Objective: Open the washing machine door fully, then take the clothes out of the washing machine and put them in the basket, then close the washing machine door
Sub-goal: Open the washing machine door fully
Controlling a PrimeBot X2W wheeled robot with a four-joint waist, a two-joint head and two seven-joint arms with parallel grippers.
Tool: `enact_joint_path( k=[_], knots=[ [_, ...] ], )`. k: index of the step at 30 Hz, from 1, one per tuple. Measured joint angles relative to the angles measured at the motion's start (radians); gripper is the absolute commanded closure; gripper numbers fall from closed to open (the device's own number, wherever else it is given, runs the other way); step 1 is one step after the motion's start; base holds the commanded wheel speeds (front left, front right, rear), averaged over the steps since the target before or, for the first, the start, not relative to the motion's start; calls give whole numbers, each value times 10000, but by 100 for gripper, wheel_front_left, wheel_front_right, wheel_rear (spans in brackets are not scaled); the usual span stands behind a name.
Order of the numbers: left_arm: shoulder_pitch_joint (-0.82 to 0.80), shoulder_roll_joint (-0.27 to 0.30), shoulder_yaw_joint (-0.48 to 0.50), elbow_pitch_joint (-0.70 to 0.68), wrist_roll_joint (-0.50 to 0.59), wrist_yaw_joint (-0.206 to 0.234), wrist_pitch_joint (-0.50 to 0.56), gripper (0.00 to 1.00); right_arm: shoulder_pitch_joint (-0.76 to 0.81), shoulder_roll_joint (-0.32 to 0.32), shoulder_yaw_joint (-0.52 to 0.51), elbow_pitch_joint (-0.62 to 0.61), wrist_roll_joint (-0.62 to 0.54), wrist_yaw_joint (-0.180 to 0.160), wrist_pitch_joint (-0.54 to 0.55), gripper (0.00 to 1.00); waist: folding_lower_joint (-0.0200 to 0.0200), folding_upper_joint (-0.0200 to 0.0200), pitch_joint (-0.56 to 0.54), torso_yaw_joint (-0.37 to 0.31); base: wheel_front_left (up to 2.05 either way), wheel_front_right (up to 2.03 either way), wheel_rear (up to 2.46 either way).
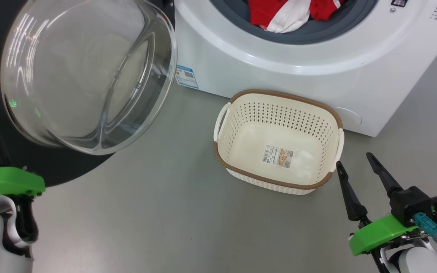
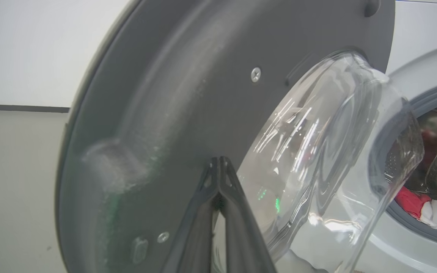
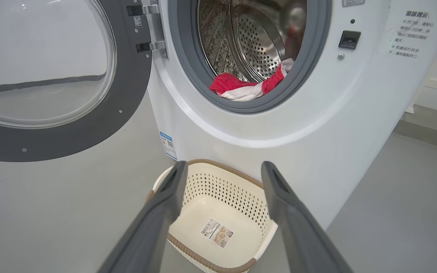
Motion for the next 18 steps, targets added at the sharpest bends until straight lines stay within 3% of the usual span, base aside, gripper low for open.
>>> enact_joint_path(
  k=[2, 3, 11, 18],
  knots=[
    [207, 0, 23, -351, 196, 4, 0, 41, -4, 8, -25, 86, 171, 0, -96, 0, 0, 0, -71, -65, 0, 0, 0],
    [300, 2, 38, -562, 282, 29, 2, 0, -5, 10, -25, 127, 176, 0, -107, 0, 0, 0, -111, -99, 0, 0, 0],
    [735, 12, 88, -3417, 759, 201, -38, 0, -95, 42, -242, 324, 600, 0, -512, 0, 0, 0, -419, -559, 0, 0, 0],
    [1103, -259, -920, -5068, 441, -594, 520, 0, -462, 44, -646, 247, 765, 0, -813, 0, 0, 0, -639, -1177, 0, 0, 0]
  ],
)
